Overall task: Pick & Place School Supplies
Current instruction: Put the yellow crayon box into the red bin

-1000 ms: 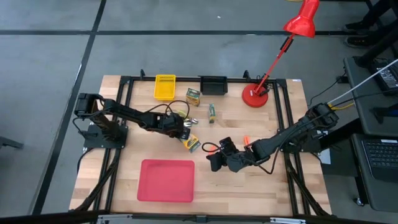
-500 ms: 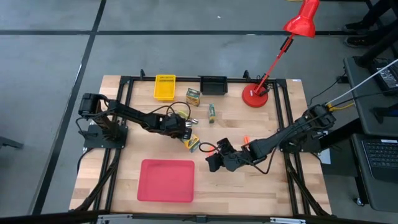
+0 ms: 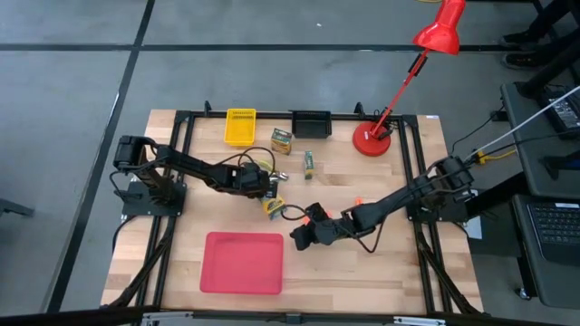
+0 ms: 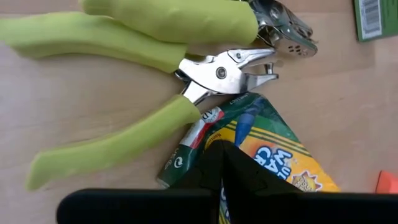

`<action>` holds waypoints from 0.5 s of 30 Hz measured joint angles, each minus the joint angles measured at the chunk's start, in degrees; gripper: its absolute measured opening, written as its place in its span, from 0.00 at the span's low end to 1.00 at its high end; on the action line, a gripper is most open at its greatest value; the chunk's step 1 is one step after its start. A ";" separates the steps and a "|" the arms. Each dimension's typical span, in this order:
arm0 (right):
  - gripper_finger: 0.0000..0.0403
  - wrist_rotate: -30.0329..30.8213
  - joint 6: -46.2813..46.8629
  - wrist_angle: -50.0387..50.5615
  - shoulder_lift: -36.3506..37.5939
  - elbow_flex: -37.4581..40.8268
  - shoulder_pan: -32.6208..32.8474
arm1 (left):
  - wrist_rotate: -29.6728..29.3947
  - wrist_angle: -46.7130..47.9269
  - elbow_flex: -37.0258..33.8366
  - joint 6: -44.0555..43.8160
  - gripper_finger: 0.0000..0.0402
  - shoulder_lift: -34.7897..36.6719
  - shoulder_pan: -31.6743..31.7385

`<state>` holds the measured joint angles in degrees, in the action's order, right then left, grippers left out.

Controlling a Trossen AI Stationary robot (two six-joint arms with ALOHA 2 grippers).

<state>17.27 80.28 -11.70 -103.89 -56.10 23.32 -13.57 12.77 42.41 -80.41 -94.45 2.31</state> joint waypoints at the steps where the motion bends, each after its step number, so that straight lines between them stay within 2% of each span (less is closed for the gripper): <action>1: 0.12 -0.50 -0.42 0.06 -0.03 0.00 -0.33 | -0.11 -0.43 -0.09 -0.06 0.01 -0.02 0.00; 7: 0.12 -0.85 -2.34 -2.04 -0.03 0.00 -1.05 | -0.34 -1.71 -0.36 0.30 0.01 2.11 0.00; 15: 0.12 -0.80 -2.74 -2.88 0.00 -0.02 -1.04 | -2.52 3.98 -0.41 1.65 0.01 7.96 0.11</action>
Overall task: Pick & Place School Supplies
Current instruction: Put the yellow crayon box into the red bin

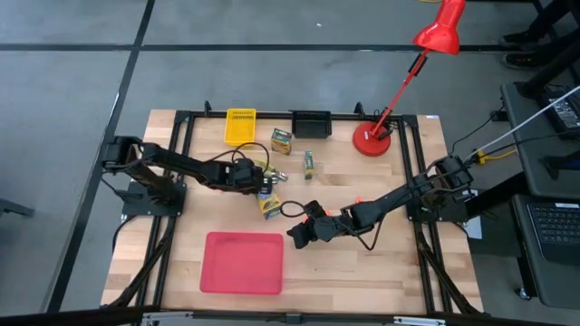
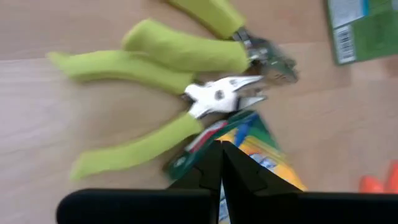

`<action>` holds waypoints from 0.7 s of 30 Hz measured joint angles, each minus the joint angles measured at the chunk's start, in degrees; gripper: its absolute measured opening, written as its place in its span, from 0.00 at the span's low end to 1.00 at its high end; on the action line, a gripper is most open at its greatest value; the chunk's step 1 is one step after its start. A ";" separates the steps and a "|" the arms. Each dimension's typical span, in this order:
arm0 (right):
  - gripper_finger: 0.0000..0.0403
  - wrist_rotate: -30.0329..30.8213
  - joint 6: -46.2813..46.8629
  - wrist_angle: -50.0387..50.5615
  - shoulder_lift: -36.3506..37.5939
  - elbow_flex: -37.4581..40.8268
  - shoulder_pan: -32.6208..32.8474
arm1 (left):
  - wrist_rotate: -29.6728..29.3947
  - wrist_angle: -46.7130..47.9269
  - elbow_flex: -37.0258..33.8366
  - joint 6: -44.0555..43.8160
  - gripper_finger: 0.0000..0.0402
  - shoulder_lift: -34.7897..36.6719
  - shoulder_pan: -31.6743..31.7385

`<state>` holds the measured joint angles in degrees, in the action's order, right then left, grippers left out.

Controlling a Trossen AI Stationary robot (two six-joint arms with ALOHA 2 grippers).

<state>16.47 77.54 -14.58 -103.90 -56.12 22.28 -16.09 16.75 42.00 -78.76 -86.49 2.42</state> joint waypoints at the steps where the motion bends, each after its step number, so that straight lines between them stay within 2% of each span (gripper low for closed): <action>1: 0.12 0.00 -0.01 -0.03 0.00 0.00 0.00 | 0.23 1.06 -0.02 0.03 0.01 0.41 0.02; 6: 0.12 0.43 -0.04 -0.05 0.00 0.00 -0.01 | 3.17 1.86 0.04 1.31 0.01 1.15 -0.90; 14: 0.12 0.63 -0.24 -0.03 0.00 0.00 0.00 | 2.05 5.29 0.07 0.63 0.01 1.17 -1.96; 21: 0.12 0.63 -0.46 -0.04 0.00 0.00 0.04 | 0.68 5.73 0.17 1.89 0.01 0.04 0.08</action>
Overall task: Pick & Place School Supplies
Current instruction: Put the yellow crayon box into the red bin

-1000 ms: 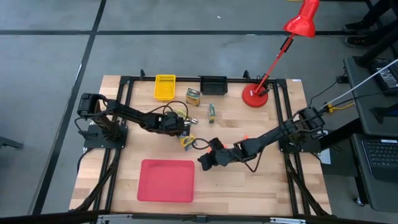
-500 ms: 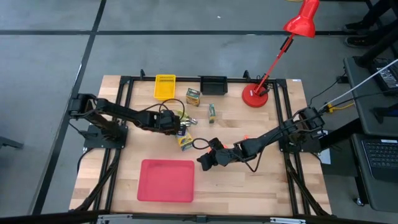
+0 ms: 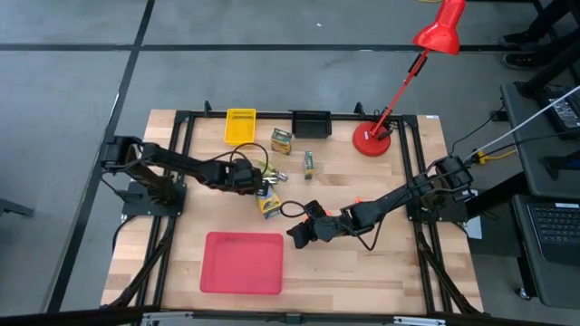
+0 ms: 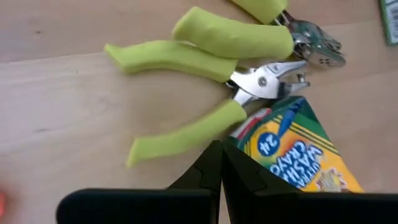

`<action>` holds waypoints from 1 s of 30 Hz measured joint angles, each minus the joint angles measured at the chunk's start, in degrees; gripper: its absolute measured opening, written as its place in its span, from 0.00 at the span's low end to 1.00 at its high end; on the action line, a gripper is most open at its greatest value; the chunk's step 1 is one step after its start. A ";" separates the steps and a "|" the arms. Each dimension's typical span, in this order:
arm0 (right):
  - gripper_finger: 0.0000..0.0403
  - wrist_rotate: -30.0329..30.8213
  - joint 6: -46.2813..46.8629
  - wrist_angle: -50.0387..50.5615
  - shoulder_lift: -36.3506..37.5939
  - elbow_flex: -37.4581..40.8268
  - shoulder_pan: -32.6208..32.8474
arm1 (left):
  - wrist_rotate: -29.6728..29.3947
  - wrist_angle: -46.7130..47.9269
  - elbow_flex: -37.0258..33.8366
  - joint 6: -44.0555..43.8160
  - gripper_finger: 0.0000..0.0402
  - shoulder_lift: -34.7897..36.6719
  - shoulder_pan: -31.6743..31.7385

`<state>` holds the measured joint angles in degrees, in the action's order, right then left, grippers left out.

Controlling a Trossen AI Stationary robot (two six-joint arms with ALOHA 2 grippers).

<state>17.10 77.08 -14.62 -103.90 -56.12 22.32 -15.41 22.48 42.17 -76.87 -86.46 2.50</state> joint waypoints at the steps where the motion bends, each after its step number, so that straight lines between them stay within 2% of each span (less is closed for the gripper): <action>1: 0.12 -0.01 0.00 -0.01 0.00 0.00 0.03 | 0.36 -0.38 0.00 0.14 0.01 -0.42 0.18; 15: 0.12 0.48 0.29 0.03 0.02 0.00 1.14 | 2.54 -4.77 0.07 1.37 0.01 -0.41 -1.25; 30: 0.12 1.07 0.22 0.05 0.03 0.00 1.14 | 1.61 -2.17 0.28 1.15 0.01 -2.00 -1.59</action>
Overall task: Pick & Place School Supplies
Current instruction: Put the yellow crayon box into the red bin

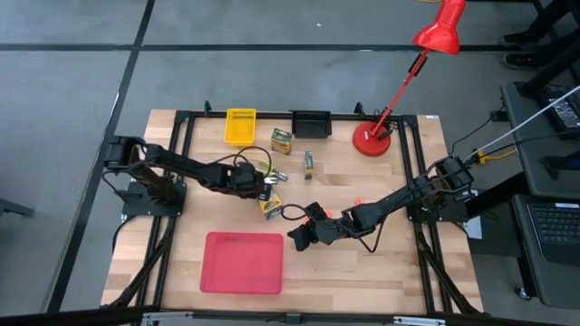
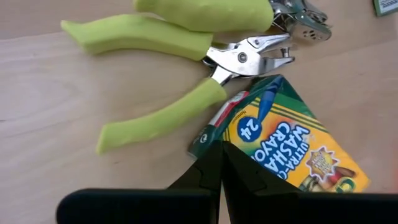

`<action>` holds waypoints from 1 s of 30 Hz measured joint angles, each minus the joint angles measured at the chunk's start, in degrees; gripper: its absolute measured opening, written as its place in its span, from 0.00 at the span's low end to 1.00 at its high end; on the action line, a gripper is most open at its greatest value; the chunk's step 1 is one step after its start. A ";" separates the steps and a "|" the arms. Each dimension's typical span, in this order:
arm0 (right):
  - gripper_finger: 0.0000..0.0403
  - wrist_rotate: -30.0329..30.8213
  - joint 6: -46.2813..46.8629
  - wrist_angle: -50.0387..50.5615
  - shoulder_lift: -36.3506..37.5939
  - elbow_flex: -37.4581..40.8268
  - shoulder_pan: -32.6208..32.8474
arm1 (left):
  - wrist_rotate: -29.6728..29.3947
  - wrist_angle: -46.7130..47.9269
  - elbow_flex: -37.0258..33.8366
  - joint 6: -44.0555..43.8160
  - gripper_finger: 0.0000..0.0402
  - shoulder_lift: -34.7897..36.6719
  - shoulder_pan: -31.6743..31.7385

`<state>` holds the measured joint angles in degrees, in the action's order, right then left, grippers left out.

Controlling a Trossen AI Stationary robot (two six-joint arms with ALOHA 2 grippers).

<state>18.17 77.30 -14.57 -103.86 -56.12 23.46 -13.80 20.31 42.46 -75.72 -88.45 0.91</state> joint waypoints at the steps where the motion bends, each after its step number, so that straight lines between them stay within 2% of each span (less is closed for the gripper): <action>1: 0.12 0.00 0.00 0.00 -0.01 0.00 0.00 | -0.03 -0.08 0.03 -0.03 0.01 -0.43 -0.01; 20: 0.12 -0.75 0.20 -0.48 0.01 0.00 -0.18 | -1.19 0.84 -0.13 -1.05 0.01 -1.72 4.20; 30: 0.12 -6.51 0.26 -0.74 -0.92 -0.11 -5.14 | 0.07 0.71 -0.17 -3.32 0.01 -1.76 5.57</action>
<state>11.66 77.56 -15.31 -104.79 -56.23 18.32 -13.72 21.02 42.28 -79.05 -90.21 6.47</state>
